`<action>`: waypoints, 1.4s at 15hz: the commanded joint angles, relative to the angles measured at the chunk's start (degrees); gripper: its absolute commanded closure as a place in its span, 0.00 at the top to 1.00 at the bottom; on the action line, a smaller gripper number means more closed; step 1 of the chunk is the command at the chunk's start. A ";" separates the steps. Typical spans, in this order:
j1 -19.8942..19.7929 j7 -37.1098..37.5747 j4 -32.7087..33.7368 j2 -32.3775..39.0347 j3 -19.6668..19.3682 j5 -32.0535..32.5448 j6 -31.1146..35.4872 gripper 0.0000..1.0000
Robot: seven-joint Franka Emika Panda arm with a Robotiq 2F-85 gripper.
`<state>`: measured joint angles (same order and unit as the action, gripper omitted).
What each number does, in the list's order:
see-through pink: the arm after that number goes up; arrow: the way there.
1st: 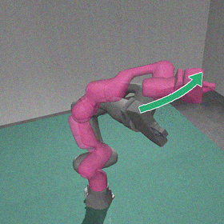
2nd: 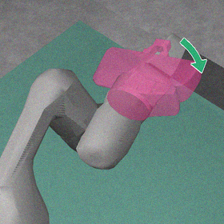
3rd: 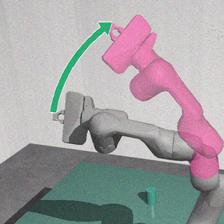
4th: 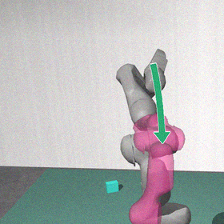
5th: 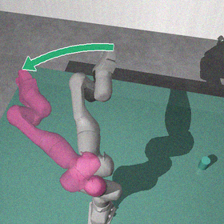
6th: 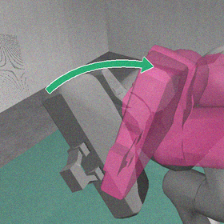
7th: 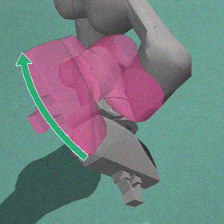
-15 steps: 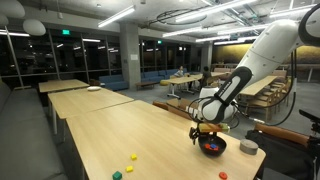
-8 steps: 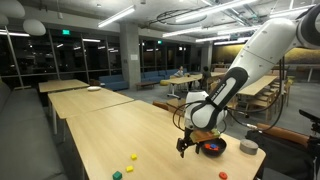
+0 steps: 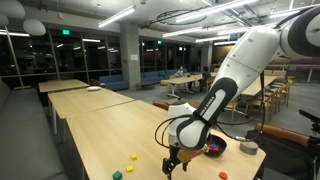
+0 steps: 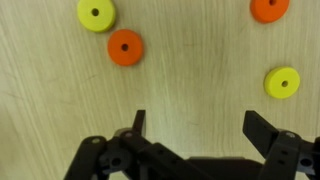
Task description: Put some of the rings in the black bowl
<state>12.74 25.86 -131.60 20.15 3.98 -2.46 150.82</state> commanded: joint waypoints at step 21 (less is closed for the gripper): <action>16.34 10.46 10.63 12.75 -6.11 6.55 5.80 1.00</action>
<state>27.03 33.50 -121.31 32.72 -0.47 2.37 154.61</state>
